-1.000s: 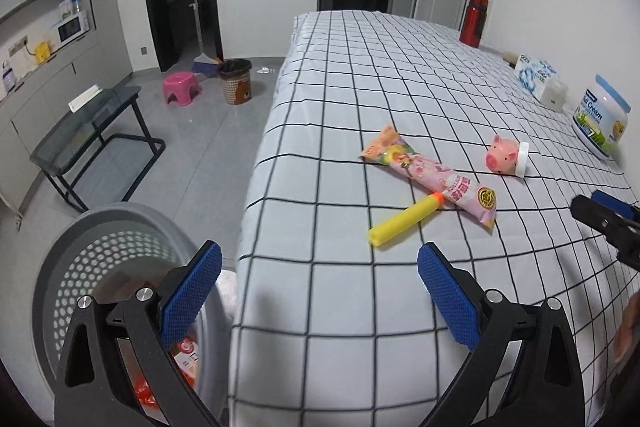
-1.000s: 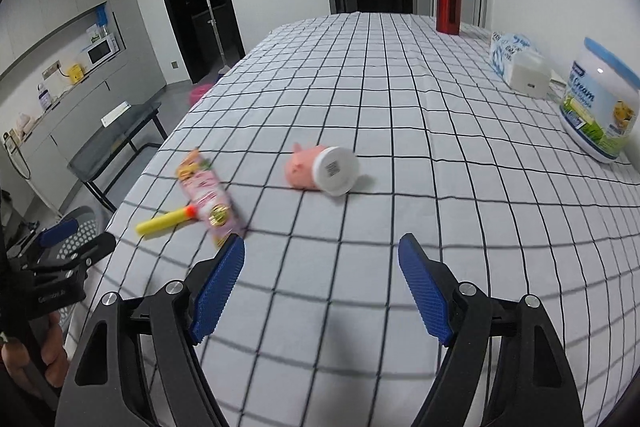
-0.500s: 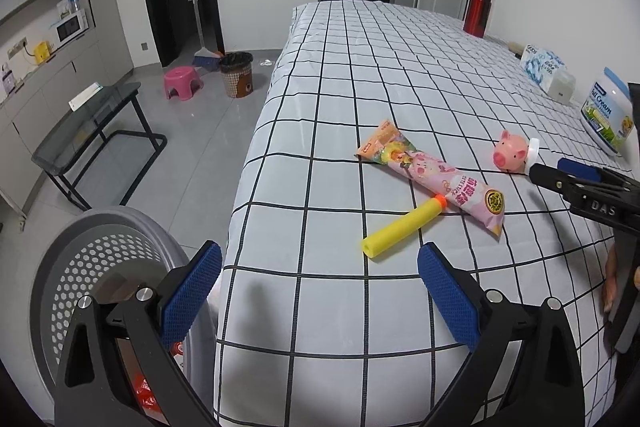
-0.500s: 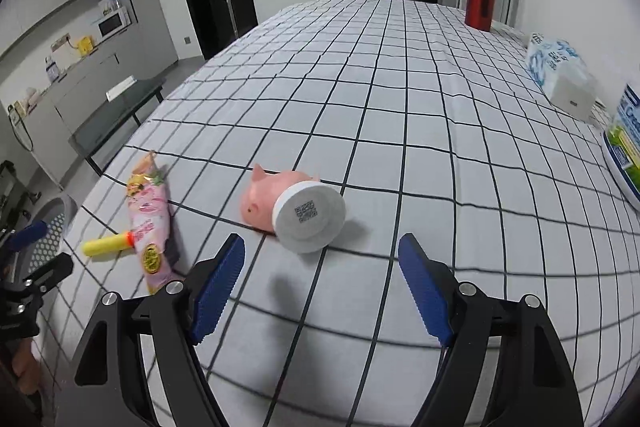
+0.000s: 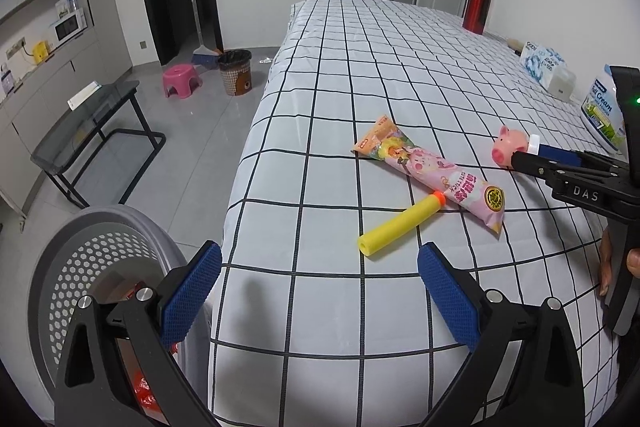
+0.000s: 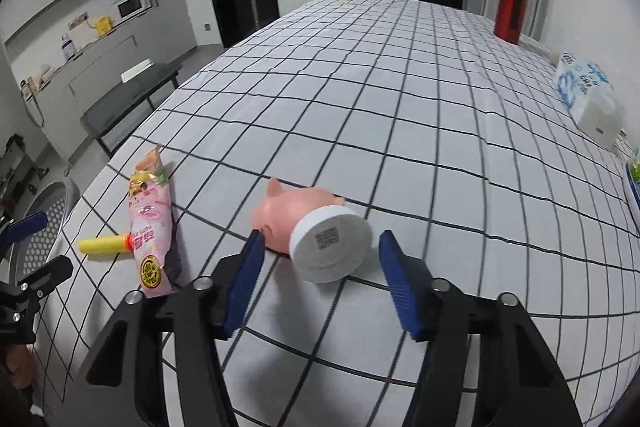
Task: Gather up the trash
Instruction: 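Grasp the white cap with the right tool while the left tool grasps the yellow dart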
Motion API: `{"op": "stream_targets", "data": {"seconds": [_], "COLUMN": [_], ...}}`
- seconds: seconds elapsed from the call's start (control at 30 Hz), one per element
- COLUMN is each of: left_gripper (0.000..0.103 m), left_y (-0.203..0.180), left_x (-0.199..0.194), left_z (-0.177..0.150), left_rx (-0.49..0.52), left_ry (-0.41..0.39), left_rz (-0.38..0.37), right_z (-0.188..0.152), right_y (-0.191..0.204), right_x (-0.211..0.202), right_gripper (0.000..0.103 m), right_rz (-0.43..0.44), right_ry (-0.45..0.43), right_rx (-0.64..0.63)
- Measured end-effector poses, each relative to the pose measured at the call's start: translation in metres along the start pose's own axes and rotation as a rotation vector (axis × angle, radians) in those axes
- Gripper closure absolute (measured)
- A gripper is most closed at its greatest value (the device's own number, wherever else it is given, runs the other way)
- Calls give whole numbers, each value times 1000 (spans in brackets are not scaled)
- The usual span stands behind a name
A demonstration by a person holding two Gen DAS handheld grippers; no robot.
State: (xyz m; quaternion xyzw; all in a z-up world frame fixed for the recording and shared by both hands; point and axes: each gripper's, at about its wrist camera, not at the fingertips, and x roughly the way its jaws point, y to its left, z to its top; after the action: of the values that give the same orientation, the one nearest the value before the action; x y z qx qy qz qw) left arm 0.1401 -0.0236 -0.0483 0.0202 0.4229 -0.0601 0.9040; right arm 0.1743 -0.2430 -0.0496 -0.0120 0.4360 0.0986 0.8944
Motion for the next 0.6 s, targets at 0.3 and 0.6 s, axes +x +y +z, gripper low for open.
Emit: {"op": "stream_targets", "data": {"seconds": [0.3, 0.6], "left_gripper": [7, 7], "left_y": [1, 3], "left_x": [-2, -4], "left_z": [-2, -3], "left_rx": [-1, 6], "left_ry": [-1, -11], "left_rz": [-8, -24], "right_z": [-7, -25], "right_y": [8, 15], "right_x": [-3, -25], "right_gripper": [73, 93], "right_rz": [30, 16], "right_ry": [9, 2], "right_rx": [-5, 49]}}
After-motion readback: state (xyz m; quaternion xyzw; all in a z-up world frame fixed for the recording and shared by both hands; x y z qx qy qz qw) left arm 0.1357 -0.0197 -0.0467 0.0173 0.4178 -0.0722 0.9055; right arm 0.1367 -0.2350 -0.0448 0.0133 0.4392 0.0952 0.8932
